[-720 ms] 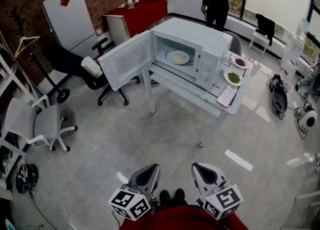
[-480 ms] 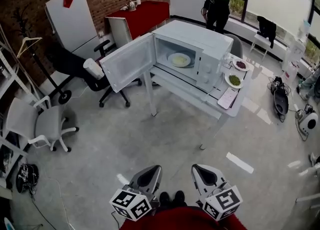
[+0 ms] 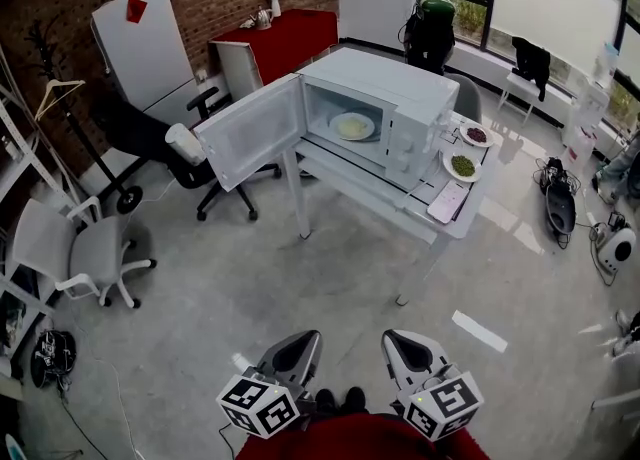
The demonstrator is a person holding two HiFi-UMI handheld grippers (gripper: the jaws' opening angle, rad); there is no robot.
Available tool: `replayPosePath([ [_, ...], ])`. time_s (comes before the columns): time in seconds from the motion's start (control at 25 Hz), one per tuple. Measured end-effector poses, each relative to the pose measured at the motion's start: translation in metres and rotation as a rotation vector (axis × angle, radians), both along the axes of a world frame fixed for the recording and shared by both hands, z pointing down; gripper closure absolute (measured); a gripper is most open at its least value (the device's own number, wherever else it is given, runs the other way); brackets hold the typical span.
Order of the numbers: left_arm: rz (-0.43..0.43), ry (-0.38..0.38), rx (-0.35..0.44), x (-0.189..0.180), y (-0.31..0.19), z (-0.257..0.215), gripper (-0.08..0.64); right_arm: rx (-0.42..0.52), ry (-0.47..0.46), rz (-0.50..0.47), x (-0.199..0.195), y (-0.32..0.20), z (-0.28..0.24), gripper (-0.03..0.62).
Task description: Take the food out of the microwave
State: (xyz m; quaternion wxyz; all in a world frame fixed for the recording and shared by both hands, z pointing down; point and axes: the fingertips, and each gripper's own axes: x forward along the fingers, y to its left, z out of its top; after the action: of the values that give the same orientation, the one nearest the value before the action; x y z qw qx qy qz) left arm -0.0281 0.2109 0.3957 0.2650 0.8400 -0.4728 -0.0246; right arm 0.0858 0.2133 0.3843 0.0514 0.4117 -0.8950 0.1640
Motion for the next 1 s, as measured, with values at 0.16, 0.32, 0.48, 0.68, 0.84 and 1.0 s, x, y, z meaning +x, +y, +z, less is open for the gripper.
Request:
replayPosePath([
  [0.16,-0.009,0.03,-0.011,0.007,-0.01,0.0,0.551,-0.001,0.004,0.014,0.015,-0.005,0.002,0.583],
  [0.32,-0.029,0.019,0.0,0.011,-0.02,-0.004,0.551,0.002,0.002,0.026,0.03,-0.01,0.002,0.583],
  [0.48,-0.042,-0.007,0.02,0.017,-0.03,-0.009,0.551,0.003,0.004,0.042,0.041,-0.017,0.003,0.583],
  [0.68,-0.051,-0.018,0.036,0.022,-0.045,-0.017,0.551,0.014,0.01,0.058,0.045,-0.03,0.0,0.583],
  [0.84,-0.059,-0.028,0.04,0.024,-0.061,-0.02,0.551,0.02,0.0,0.077,0.048,-0.045,-0.005,0.583],
  [1.0,-0.057,-0.03,0.033,0.022,-0.081,-0.02,0.551,0.02,0.002,0.097,0.048,-0.064,-0.007,0.583],
])
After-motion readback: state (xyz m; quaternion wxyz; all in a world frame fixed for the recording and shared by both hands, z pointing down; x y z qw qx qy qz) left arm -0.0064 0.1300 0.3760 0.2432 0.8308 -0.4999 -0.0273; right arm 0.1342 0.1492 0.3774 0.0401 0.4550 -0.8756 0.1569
